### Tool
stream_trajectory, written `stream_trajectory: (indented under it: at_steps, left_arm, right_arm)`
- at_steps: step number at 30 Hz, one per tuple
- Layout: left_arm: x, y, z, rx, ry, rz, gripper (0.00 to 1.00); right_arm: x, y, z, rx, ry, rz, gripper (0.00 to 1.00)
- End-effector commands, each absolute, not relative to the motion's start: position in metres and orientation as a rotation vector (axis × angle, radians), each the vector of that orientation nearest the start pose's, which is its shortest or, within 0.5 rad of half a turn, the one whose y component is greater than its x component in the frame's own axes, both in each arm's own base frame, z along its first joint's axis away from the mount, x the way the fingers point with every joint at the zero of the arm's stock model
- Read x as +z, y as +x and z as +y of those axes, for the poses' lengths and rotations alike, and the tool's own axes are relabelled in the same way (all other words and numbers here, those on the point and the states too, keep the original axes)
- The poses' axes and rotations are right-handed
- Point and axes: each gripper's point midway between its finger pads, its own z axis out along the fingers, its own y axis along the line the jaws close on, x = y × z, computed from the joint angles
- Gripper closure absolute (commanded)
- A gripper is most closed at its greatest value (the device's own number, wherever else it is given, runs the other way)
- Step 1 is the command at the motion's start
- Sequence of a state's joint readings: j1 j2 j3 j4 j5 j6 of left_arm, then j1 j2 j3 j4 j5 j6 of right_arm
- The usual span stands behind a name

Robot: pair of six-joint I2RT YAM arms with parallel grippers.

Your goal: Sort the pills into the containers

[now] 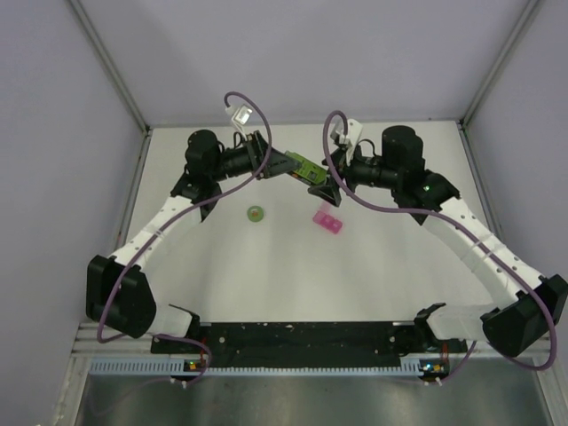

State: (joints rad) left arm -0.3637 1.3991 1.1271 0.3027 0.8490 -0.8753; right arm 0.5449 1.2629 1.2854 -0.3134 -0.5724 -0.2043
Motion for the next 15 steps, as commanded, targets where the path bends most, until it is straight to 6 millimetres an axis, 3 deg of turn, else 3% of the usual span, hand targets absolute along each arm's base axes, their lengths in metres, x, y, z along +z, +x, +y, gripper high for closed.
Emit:
stream_trajectory:
  at_steps: [1, 15]
  left_arm:
    - [0.375, 0.301, -0.278, -1.633, 0.338, 1.657, 1.00]
    - [0.377, 0.294, -0.277, -1.651, 0.331, 1.651, 1.00]
  right_arm:
    - [0.362, 0.290, 0.282, 0.784, -1.030, 1.457, 0.20]
    - [0.350, 0.296, 0.285, 0.790, -1.024, 1.480, 0.23]
